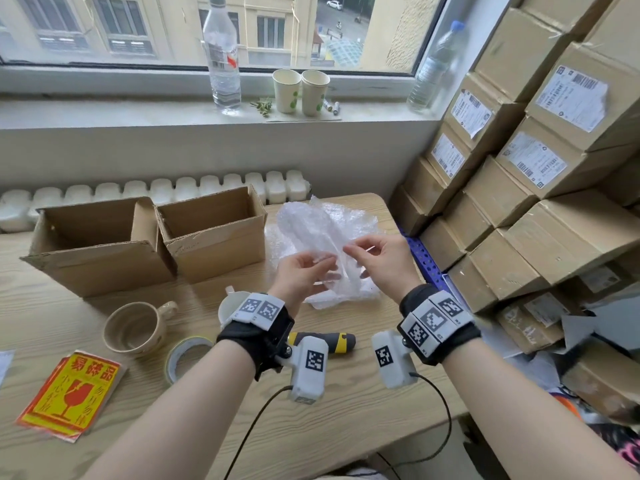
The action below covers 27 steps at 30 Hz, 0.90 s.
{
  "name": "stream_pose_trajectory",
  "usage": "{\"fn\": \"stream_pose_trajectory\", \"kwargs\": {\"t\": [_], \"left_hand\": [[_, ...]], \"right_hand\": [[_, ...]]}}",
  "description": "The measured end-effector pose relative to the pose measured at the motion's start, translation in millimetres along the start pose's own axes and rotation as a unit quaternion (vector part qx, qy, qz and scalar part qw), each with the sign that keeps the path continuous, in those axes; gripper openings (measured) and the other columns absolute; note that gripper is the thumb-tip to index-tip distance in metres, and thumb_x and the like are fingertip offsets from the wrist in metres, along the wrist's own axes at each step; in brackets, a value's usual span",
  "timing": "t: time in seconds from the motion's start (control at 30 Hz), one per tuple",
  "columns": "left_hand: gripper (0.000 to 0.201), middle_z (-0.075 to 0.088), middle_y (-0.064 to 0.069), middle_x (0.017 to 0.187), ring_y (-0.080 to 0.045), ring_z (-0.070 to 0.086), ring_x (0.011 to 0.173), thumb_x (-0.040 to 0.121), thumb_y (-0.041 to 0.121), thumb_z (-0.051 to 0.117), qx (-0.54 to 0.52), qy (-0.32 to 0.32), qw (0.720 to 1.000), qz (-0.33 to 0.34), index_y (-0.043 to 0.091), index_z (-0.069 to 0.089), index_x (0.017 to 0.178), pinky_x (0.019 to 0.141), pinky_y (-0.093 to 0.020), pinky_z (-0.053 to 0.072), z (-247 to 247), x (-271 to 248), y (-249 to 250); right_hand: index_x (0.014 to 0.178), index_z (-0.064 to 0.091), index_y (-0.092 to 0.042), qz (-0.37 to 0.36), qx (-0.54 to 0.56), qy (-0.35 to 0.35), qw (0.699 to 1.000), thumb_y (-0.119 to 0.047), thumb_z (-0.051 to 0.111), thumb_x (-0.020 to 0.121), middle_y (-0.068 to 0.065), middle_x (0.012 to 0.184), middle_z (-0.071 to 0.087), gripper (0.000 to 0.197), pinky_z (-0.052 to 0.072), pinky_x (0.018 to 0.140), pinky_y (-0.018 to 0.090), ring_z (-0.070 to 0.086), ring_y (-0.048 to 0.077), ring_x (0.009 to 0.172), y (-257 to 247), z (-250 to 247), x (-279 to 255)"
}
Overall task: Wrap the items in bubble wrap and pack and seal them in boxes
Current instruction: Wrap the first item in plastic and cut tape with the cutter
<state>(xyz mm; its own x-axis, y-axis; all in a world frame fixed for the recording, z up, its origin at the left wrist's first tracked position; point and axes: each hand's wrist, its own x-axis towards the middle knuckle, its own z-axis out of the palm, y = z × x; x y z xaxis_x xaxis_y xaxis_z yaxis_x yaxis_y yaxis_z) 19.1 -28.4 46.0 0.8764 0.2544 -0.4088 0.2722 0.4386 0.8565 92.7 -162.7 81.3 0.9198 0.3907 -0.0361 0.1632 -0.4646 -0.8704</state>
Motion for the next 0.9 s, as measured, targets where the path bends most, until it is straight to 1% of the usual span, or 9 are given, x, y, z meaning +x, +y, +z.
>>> {"fn": "stream_pose_trajectory", "kwargs": {"t": [0.1, 0.2, 0.37, 0.47, 0.53, 0.6, 0.73, 0.8, 0.9], "left_hand": [[0.005, 0.065, -0.007, 0.081, -0.019, 0.065, 0.070, 0.088, 0.010, 0.064, -0.012, 0.027, 1.000, 0.002, 0.005, 0.063, 0.089, 0.066, -0.029, 0.058, 3.1, 2.4, -2.7], [0.004, 0.063, -0.009, 0.080, -0.023, 0.065, 0.068, 0.090, 0.008, 0.061, -0.015, 0.073, 0.997, -0.018, 0.004, 0.061, 0.092, 0.070, -0.032, 0.057, -9.3, 2.8, -16.3], [0.025, 0.063, -0.012, 0.095, -0.021, 0.066, 0.070, 0.091, 0.018, 0.062, 0.006, 0.140, 0.988, -0.067, 0.001, 0.058, 0.109, 0.063, -0.027, 0.058, -56.2, -3.7, -47.6], [0.023, 0.062, -0.013, 0.094, -0.026, 0.064, 0.079, 0.095, 0.021, 0.054, 0.027, 0.167, 0.983, -0.070, 0.001, 0.060, 0.104, 0.076, -0.037, 0.055, -90.4, -14.0, -58.0], [0.016, 0.064, -0.017, 0.102, -0.026, 0.062, 0.086, 0.094, 0.009, 0.048, 0.105, 0.232, 0.966, -0.033, 0.003, 0.061, 0.100, 0.084, -0.043, 0.051, -115.9, -17.2, -67.0], [0.019, 0.064, -0.012, 0.109, -0.024, 0.059, 0.097, 0.087, 0.003, 0.050, 0.273, 0.271, 0.923, -0.001, 0.011, 0.059, 0.102, 0.090, -0.040, 0.049, -138.3, -17.6, -76.6], [0.065, 0.047, -0.009, 0.131, -0.025, 0.042, 0.124, 0.076, 0.020, 0.073, 0.489, 0.172, 0.854, 0.036, 0.014, 0.044, 0.134, 0.100, -0.035, 0.037, -154.1, -10.2, -89.4], [0.091, 0.028, -0.011, 0.149, -0.028, 0.029, 0.136, 0.070, 0.031, 0.079, 0.533, 0.127, 0.837, 0.003, 0.022, 0.027, 0.145, 0.106, -0.040, 0.033, -153.6, -3.3, -89.8], [0.113, 0.011, -0.010, 0.156, -0.033, 0.026, 0.138, 0.065, 0.032, 0.084, 0.597, 0.065, 0.799, -0.044, 0.030, 0.009, 0.149, 0.108, -0.046, 0.034, -155.5, 9.6, -84.8]], "right_hand": [[0.077, 0.069, -0.015, -0.053, -0.069, 0.084, 0.993, -0.021, 0.072, 0.083, -0.012, 0.076, 0.060, 0.009, 0.049, 0.067, 0.020, 0.058, 0.007, 0.074, -6.6, -15.1, 1.9], [0.078, 0.066, -0.015, -0.064, -0.100, 0.090, 0.989, -0.022, 0.070, 0.084, -0.013, 0.077, 0.059, 0.010, 0.045, 0.066, 0.011, 0.058, 0.003, 0.074, -11.1, -13.4, -0.5], [0.080, 0.067, -0.014, -0.016, -0.164, 0.017, 0.986, -0.030, 0.068, 0.085, -0.003, 0.079, 0.065, 0.017, 0.050, 0.073, 0.029, 0.061, 0.012, 0.079, 9.6, 30.1, -2.8], [0.079, 0.067, -0.014, 0.018, -0.169, -0.020, 0.985, -0.032, 0.067, 0.085, -0.002, 0.079, 0.065, 0.019, 0.050, 0.074, 0.031, 0.062, 0.015, 0.080, 24.1, 57.9, -1.4], [0.077, 0.066, -0.015, 0.034, -0.168, -0.038, 0.985, -0.033, 0.068, 0.085, -0.002, 0.078, 0.066, 0.019, 0.051, 0.075, 0.032, 0.061, 0.015, 0.079, 30.2, 71.9, 0.9], [0.076, 0.065, -0.016, 0.039, -0.167, -0.050, 0.984, -0.033, 0.068, 0.084, -0.003, 0.077, 0.065, 0.019, 0.051, 0.073, 0.031, 0.060, 0.014, 0.077, 33.9, 81.5, 3.5], [0.076, 0.065, -0.016, 0.042, -0.168, -0.063, 0.983, -0.033, 0.068, 0.085, -0.005, 0.074, 0.062, 0.019, 0.050, 0.071, 0.029, 0.059, 0.012, 0.074, 37.7, 90.5, 9.5], [0.076, 0.065, -0.017, 0.047, -0.172, -0.069, 0.982, -0.034, 0.068, 0.085, -0.007, 0.072, 0.061, 0.019, 0.049, 0.070, 0.028, 0.059, 0.011, 0.074, 40.0, 93.9, 11.9], [0.077, 0.065, -0.018, 0.060, -0.185, -0.083, 0.977, -0.036, 0.067, 0.085, -0.006, 0.074, 0.062, 0.019, 0.050, 0.070, 0.028, 0.060, 0.012, 0.075, 43.9, 100.2, 13.0]]}}
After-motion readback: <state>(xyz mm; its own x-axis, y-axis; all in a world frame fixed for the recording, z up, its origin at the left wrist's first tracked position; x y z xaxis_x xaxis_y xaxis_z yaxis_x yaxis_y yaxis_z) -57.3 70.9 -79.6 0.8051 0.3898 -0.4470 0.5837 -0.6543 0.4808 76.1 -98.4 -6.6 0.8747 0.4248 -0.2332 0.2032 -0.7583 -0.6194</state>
